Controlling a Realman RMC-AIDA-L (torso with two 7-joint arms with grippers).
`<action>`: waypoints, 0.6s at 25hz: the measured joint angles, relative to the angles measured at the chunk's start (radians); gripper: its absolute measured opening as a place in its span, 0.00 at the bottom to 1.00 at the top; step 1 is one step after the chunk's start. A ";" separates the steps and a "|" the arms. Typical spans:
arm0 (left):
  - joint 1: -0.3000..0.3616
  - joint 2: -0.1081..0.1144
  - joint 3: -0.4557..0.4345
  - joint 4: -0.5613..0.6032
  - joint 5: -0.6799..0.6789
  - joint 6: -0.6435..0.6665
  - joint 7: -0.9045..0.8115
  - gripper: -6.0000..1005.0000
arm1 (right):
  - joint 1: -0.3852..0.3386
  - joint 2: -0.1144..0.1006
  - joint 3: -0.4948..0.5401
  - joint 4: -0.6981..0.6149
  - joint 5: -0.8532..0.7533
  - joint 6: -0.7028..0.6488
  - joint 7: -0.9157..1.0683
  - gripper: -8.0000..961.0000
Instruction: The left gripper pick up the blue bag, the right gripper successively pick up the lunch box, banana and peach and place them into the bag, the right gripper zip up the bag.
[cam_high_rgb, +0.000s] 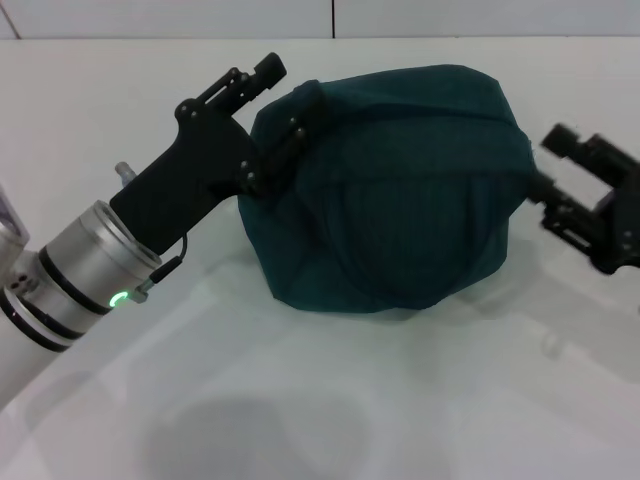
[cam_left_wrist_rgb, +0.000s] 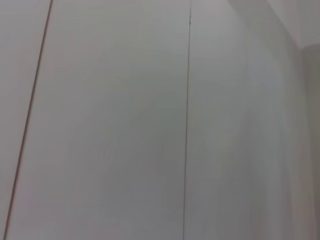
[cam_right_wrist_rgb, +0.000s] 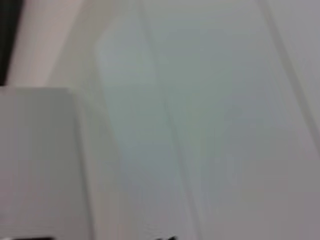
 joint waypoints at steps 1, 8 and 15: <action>0.004 -0.001 0.000 -0.001 0.000 -0.001 0.001 0.56 | 0.009 0.003 0.000 0.002 -0.013 0.001 0.000 0.63; 0.062 -0.003 0.002 0.002 0.000 0.003 0.047 0.56 | 0.031 0.027 -0.001 0.001 -0.039 0.000 -0.051 0.63; 0.101 -0.006 0.004 0.010 0.012 0.005 0.123 0.56 | 0.045 0.047 0.003 0.007 -0.039 0.007 -0.063 0.63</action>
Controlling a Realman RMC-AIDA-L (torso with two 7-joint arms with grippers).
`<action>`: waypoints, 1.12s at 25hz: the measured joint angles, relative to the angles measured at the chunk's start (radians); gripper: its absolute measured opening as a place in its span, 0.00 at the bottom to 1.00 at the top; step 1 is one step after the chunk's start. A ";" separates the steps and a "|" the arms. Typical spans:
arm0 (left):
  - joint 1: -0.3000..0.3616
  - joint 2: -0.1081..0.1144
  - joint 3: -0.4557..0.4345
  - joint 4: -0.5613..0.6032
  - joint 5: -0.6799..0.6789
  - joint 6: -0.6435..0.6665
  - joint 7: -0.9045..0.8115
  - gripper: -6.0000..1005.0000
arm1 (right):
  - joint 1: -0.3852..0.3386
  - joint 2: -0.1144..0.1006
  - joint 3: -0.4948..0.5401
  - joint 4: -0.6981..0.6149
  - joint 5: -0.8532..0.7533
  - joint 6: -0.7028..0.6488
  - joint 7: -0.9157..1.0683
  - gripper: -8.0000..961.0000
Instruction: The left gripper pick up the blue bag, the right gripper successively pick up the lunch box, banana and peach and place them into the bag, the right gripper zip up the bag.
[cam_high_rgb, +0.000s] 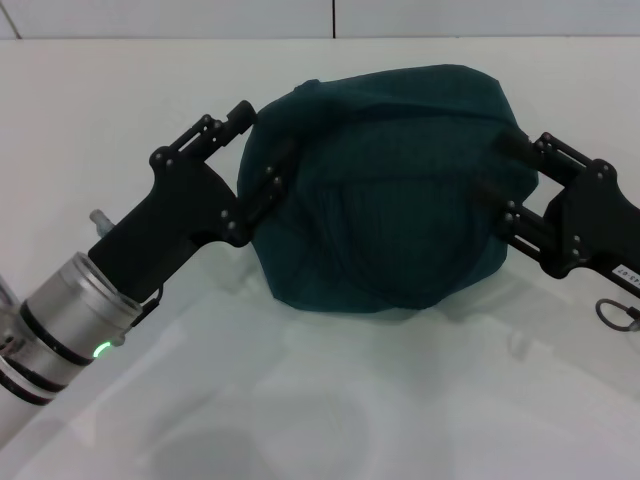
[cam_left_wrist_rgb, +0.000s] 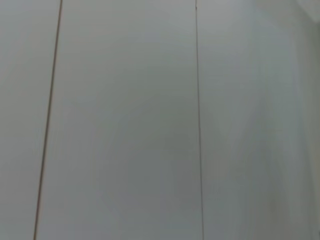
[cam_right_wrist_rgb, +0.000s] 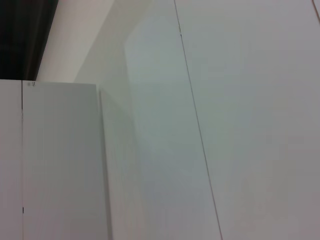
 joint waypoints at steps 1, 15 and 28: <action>0.000 0.000 0.000 0.000 0.003 0.000 0.000 0.57 | 0.000 0.002 0.000 0.000 0.000 0.001 0.000 0.63; 0.005 0.003 0.000 -0.006 0.004 0.002 -0.003 0.57 | -0.006 0.016 0.015 -0.005 -0.024 0.009 -0.034 0.65; 0.001 0.003 -0.001 -0.042 0.017 0.049 0.016 0.70 | 0.000 0.009 0.043 -0.007 -0.026 -0.001 -0.032 0.90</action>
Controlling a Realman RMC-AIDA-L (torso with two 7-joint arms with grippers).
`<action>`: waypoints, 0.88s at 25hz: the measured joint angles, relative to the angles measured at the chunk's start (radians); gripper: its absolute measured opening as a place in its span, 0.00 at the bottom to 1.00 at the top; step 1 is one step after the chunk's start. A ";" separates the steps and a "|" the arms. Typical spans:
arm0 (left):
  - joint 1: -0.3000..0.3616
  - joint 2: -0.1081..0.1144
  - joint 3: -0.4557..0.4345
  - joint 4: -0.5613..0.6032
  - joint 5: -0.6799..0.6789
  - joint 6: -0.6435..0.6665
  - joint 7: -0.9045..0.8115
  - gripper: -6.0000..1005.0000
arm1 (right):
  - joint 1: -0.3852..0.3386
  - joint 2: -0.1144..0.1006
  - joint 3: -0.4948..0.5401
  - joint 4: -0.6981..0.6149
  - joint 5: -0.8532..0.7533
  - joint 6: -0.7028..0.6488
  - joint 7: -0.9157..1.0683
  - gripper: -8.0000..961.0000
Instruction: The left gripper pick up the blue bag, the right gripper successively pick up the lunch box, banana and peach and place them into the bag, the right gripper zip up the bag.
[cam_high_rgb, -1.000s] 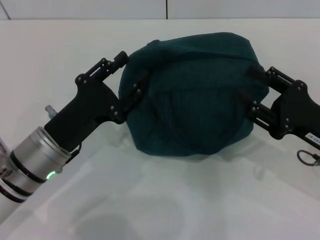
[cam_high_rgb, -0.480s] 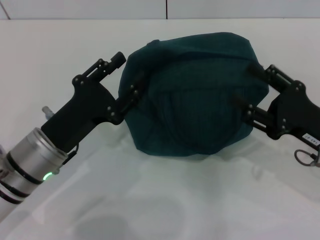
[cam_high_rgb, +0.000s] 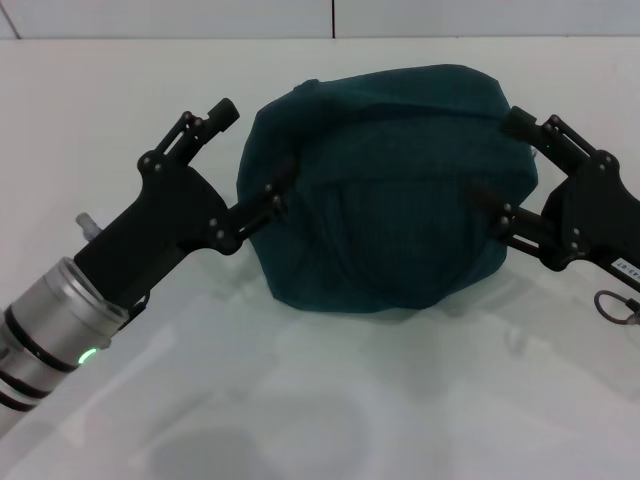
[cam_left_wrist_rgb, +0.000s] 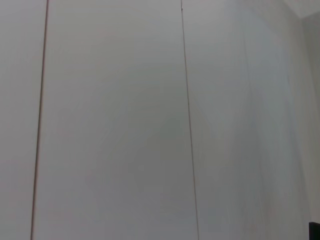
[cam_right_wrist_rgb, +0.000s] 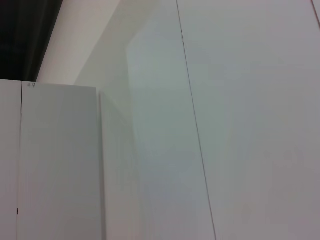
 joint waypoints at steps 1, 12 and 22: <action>0.000 -0.001 -0.001 0.001 0.000 0.000 -0.001 0.72 | -0.001 0.000 0.000 0.000 0.000 -0.001 -0.001 0.90; 0.023 -0.003 0.000 0.002 0.023 -0.001 0.003 0.83 | 0.003 0.004 0.001 -0.001 -0.002 -0.003 -0.009 0.91; 0.026 -0.004 -0.006 0.000 0.011 -0.007 0.015 0.83 | 0.000 0.008 0.001 -0.009 0.009 -0.006 -0.007 0.91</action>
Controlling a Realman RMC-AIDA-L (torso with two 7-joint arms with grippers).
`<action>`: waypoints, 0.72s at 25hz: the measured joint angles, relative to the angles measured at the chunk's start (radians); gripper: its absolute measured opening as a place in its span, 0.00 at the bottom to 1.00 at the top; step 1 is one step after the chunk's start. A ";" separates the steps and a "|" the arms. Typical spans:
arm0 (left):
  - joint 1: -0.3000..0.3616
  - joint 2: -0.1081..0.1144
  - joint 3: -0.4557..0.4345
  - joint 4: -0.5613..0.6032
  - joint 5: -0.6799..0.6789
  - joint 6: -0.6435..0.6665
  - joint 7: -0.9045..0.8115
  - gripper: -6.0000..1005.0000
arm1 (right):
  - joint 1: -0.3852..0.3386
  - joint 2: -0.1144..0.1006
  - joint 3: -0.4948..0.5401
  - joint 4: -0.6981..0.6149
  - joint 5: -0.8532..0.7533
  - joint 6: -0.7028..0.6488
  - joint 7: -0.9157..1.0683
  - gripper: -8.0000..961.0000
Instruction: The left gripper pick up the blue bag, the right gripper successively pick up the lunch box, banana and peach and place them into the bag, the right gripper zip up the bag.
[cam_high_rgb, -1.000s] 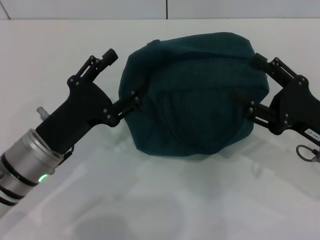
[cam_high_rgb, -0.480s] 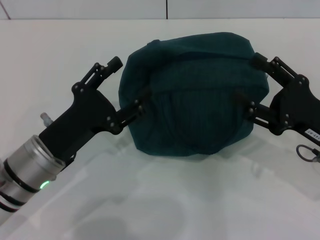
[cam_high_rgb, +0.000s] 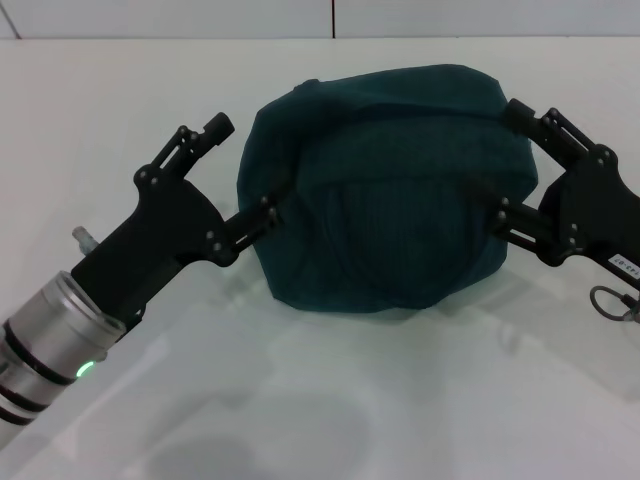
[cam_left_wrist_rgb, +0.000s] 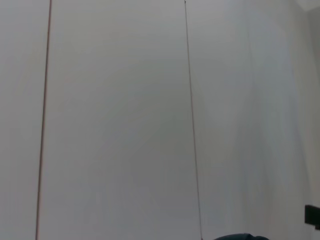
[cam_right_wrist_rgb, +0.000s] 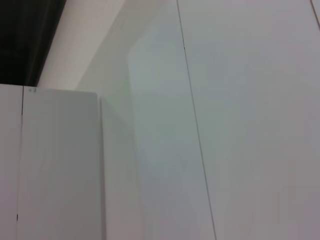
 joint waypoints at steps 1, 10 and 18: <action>-0.001 0.000 0.000 0.001 -0.003 -0.001 0.005 0.83 | -0.001 0.000 0.000 -0.005 0.000 -0.002 0.000 0.91; -0.002 -0.003 0.000 0.014 -0.031 -0.010 0.013 0.83 | 0.002 0.002 0.000 -0.015 0.001 0.002 -0.024 0.91; -0.009 -0.004 0.000 0.018 -0.036 -0.015 0.014 0.83 | 0.004 0.002 0.012 -0.012 0.002 0.003 -0.032 0.91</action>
